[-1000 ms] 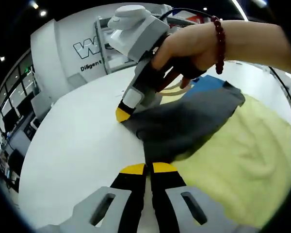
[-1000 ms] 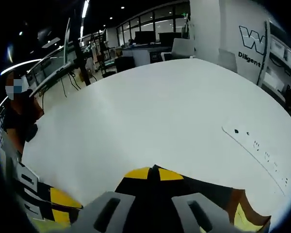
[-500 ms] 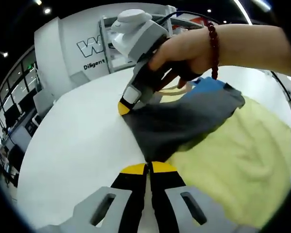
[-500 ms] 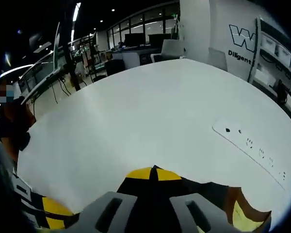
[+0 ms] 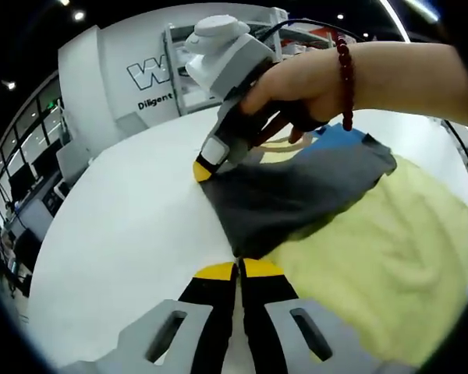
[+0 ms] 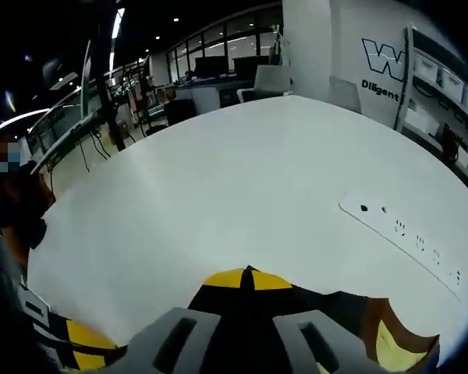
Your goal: Fold the garment on the visible template until the final outline fits inside the template.
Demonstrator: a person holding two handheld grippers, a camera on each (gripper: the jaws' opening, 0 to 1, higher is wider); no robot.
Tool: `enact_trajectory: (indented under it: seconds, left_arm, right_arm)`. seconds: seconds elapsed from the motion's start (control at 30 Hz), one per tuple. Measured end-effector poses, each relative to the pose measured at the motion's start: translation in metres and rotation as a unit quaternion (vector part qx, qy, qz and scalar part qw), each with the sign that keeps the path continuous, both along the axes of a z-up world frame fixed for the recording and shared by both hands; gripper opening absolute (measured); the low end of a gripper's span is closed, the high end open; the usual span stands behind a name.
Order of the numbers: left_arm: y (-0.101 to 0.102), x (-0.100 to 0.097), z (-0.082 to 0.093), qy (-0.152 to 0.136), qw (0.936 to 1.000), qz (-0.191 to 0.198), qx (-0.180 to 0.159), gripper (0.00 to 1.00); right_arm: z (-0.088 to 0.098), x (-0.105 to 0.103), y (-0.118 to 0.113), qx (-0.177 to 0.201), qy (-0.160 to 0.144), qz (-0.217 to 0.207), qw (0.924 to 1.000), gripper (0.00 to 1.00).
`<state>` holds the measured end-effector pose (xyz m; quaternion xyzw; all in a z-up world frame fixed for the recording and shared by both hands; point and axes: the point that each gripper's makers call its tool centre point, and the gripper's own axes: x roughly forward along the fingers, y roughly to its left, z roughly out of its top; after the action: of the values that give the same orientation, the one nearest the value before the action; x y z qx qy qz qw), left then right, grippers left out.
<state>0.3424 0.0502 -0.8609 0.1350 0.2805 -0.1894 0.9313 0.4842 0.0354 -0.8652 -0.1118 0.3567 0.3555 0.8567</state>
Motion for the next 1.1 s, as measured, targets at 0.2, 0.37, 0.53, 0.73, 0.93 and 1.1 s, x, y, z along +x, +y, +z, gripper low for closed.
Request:
enact_trajectory:
  seconds: [0.2,0.37,0.53,0.73,0.93,1.1]
  left_arm:
    - [0.0,0.001,0.0,0.003,1.0,-0.002,0.005,0.02]
    - [0.002,0.001,0.001,0.014,0.9999,-0.003,0.007,0.09]
    - [0.008,0.005,0.004,0.018,0.9998,0.007,0.001,0.25]
    - [0.009,0.007,0.007,0.023,0.9995,0.008,-0.021,0.36]
    - [0.012,0.012,0.017,0.015,0.9994,0.011,-0.029,0.5]
    - [0.014,0.018,0.021,0.013,0.9999,-0.001,-0.003,0.6]
  right_arm:
    - [0.001,-0.002,0.0,0.009,0.006,-0.005,0.9999,0.0]
    - [0.002,-0.001,0.002,0.02,0.006,-0.011,0.9997,0.0]
    - [0.006,0.004,0.006,0.032,-0.002,-0.012,0.9994,0.2]
    - [0.013,0.007,0.0,0.041,-0.018,-0.007,0.999,0.35]
    - [0.022,0.008,-0.013,0.05,-0.027,-0.028,0.998,0.59]
    - [0.026,0.011,-0.032,0.054,-0.032,-0.056,0.9965,0.66]
